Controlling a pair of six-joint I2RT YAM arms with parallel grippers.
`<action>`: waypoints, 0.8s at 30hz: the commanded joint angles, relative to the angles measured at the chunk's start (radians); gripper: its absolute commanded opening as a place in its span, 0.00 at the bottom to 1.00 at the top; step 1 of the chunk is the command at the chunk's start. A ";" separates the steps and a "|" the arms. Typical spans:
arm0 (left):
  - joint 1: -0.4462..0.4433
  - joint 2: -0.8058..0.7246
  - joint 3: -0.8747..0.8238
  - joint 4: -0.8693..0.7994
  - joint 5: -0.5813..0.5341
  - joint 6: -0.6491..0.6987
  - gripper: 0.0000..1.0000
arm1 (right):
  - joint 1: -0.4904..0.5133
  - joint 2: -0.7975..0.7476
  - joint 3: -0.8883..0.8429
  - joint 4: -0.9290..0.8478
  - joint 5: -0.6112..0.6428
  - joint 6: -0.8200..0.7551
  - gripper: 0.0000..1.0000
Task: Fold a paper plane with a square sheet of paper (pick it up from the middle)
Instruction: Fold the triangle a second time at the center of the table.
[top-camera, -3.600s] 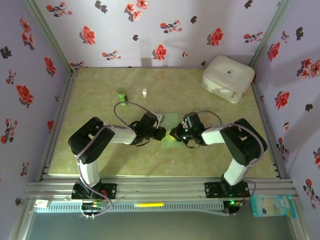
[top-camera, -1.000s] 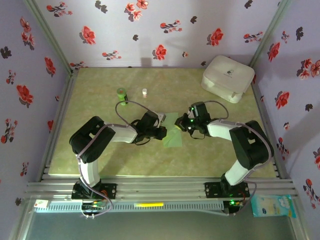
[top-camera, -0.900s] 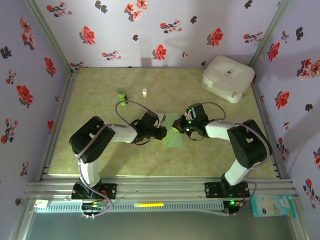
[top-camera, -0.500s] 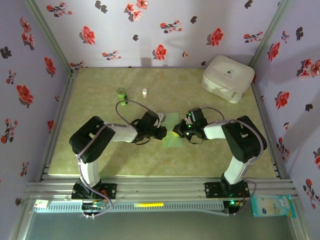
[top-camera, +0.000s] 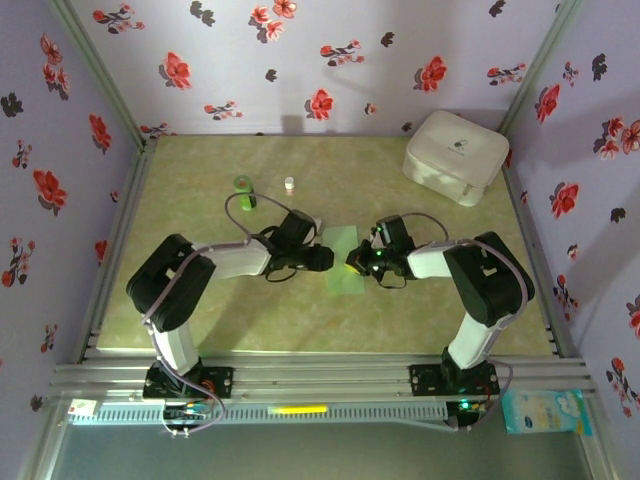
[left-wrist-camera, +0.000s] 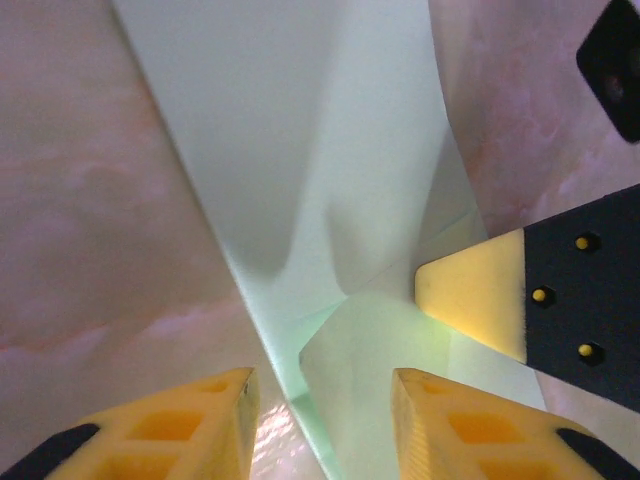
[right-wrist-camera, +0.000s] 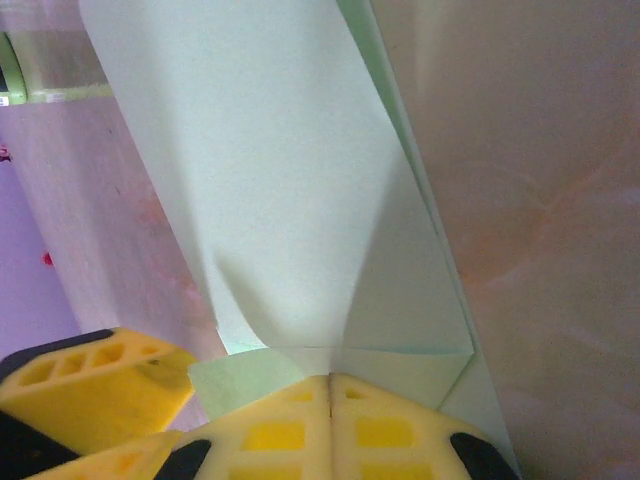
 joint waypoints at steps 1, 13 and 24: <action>0.006 -0.067 0.019 -0.076 0.044 -0.068 0.36 | -0.009 0.004 -0.014 -0.120 0.077 -0.014 0.00; -0.061 0.042 0.073 0.033 0.364 -0.180 0.03 | -0.011 -0.006 -0.022 -0.102 0.075 -0.007 0.00; -0.065 0.143 0.102 -0.024 0.327 -0.104 0.04 | -0.011 0.010 -0.018 -0.095 0.061 -0.011 0.00</action>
